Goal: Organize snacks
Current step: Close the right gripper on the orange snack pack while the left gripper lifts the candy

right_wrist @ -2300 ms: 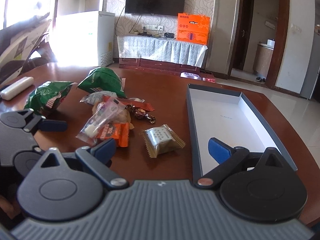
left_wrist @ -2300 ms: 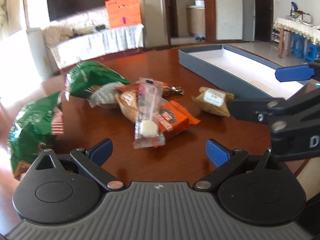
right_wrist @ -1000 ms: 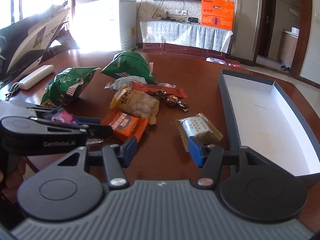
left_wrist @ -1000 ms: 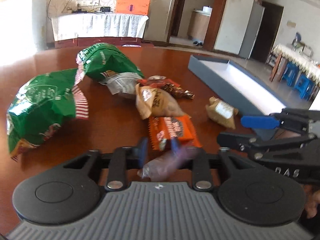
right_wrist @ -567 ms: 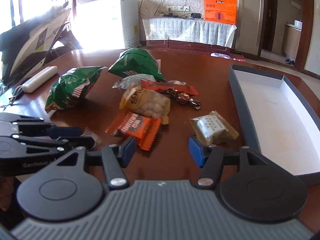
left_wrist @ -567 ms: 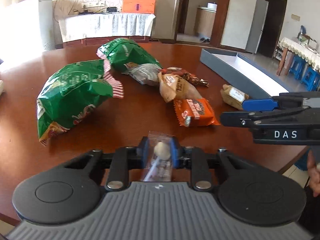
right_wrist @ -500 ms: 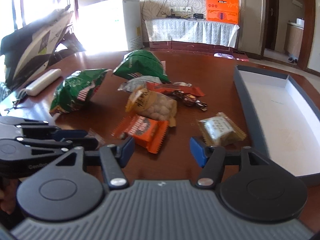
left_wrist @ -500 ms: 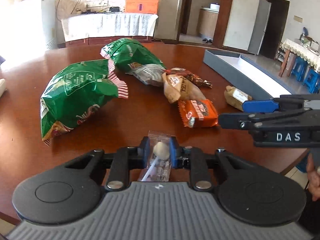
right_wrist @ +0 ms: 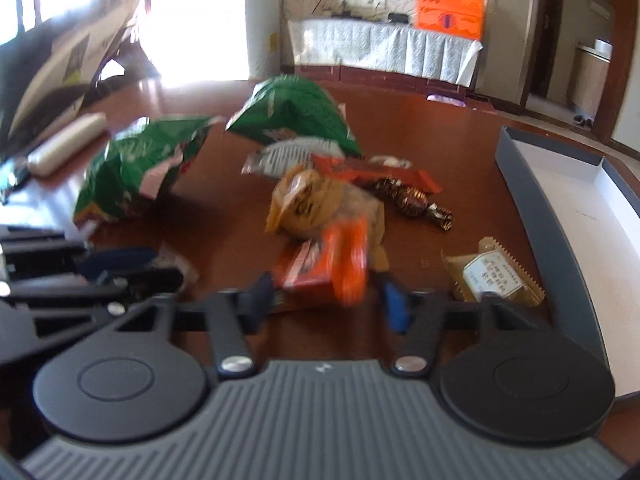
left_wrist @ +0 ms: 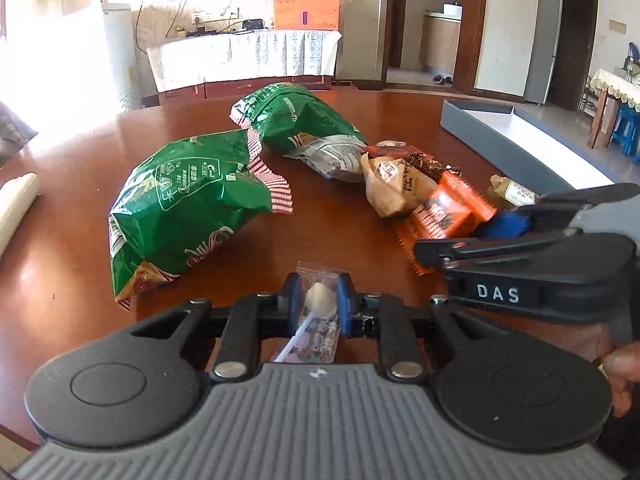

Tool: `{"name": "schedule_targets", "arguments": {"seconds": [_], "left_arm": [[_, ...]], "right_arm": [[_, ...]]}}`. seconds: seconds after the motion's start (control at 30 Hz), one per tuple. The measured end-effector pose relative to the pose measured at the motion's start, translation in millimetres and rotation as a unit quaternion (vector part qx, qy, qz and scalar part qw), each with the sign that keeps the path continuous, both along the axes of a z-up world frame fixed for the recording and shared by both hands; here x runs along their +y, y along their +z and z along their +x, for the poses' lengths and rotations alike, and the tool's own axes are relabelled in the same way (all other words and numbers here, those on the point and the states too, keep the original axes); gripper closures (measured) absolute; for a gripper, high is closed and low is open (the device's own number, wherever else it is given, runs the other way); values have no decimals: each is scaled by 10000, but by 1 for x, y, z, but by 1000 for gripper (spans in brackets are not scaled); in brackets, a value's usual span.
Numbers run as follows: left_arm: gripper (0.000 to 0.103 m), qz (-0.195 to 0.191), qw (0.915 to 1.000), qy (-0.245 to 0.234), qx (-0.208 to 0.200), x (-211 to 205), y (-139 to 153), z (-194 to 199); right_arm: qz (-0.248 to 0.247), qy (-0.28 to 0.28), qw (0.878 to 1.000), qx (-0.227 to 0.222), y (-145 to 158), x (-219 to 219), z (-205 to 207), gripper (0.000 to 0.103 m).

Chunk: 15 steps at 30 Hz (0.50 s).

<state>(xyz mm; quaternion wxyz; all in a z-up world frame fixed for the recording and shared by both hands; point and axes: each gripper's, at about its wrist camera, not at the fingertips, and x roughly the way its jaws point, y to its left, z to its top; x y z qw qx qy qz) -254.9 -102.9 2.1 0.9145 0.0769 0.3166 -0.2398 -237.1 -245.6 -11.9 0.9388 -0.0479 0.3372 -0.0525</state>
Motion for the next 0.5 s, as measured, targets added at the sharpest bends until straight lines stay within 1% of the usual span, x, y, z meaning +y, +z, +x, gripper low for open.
{"name": "schedule_targets", "arguments": {"seconds": [0.03,0.1,0.17,0.27,0.37,0.43,0.5], "left_arm": [[80,8,10000,4,-8,-1,0,0],[80,6,10000,18,-10,-1,0,0],[80,-25,10000,47,15,-2,0,1],[81,-133,9998,111,91,0,1,1],[81,-162,9996,191,133,1,3,3],[81,-146,9995,236,127,-1,3,2],[81,-152,9996,221,71,-3,5,0]], "right_arm": [[-3,42,10000,-6,1,1,-2,64],[-134,75,9999,-1,1,0,-5,65],[6,64,10000,-44,4,-5,-9,66],[9,114,9998,-160,10,-9,-17,66],[-8,204,9995,-232,15,-13,-26,69],[62,173,9996,-199,16,-19,-28,69],[166,207,9993,-282,20,-22,-31,70]]}}
